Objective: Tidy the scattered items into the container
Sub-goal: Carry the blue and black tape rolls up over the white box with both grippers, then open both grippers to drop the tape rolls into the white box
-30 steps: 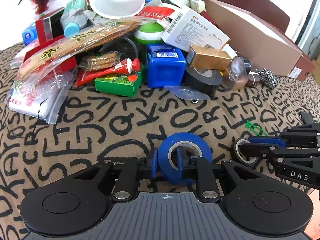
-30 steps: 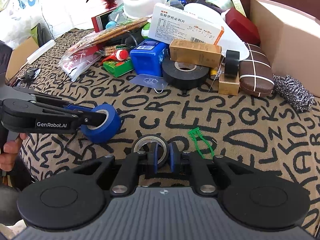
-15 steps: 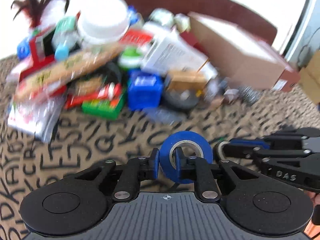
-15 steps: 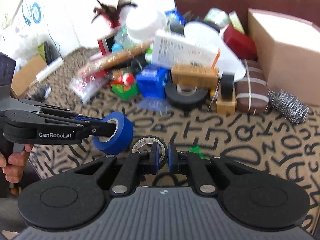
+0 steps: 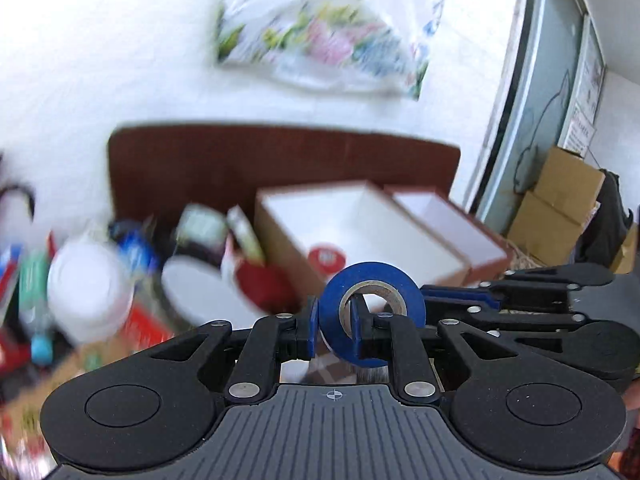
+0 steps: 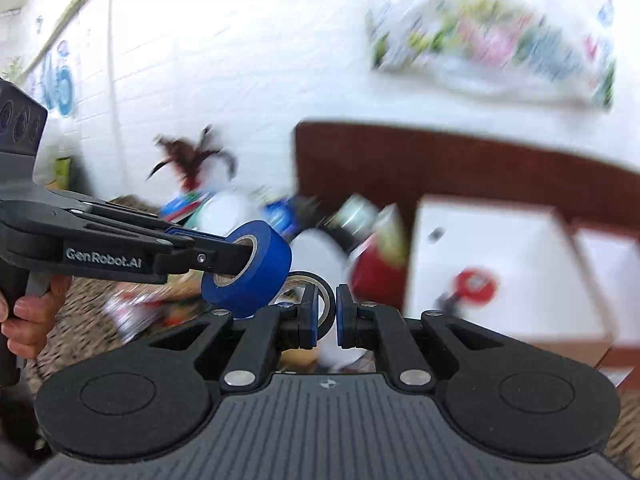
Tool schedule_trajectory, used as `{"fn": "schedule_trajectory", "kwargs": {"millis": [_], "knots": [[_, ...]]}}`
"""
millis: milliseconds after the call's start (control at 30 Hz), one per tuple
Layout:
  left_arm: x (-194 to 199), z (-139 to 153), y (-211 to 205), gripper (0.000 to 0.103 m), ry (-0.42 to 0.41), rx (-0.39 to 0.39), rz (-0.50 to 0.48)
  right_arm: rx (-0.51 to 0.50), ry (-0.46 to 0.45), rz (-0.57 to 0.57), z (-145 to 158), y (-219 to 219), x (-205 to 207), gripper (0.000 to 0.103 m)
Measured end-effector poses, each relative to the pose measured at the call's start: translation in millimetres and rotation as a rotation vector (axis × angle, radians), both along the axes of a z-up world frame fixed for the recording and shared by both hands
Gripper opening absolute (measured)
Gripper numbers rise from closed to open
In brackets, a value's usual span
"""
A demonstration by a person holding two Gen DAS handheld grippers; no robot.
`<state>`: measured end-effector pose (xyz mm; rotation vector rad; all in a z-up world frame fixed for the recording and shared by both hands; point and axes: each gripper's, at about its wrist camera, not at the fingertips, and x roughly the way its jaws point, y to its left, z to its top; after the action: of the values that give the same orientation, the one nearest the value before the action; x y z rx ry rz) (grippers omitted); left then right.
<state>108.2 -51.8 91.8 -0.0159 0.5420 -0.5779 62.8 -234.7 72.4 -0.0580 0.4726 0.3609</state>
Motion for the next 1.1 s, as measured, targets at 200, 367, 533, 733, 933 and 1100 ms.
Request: {"fn": "schedule_trajectory", "kwargs": {"millis": [200,367,533,733,933,1100], "knots": [[61.6,25.2,-63.9,0.013,0.003,-0.002,-0.001,-0.068,-0.050,-0.152,34.0,-42.4,59.1,0.010],[127.3,18.6,-114.7,0.013,0.045,0.019,0.034,-0.122,-0.015,-0.289,39.3,-85.2,124.7,0.010],[178.8,-22.3,-154.6,0.013,0.172,0.026,0.039,-0.162,0.127,-0.347,10.8,-122.6,178.1,0.010],[217.4,-97.0,-189.5,0.013,0.349,0.080,0.050,-0.229,0.366,-0.307,-65.4,-143.5,224.3,0.010],[240.4,-131.2,-221.2,0.013,0.417,0.176,0.057,-0.314,0.497,-0.285,-112.5,-147.1,252.4,0.010],[256.2,-145.1,-226.1,0.013,0.450,0.195,0.079,-0.347,0.537,-0.298,-128.4,-151.5,267.7,0.010]]}}
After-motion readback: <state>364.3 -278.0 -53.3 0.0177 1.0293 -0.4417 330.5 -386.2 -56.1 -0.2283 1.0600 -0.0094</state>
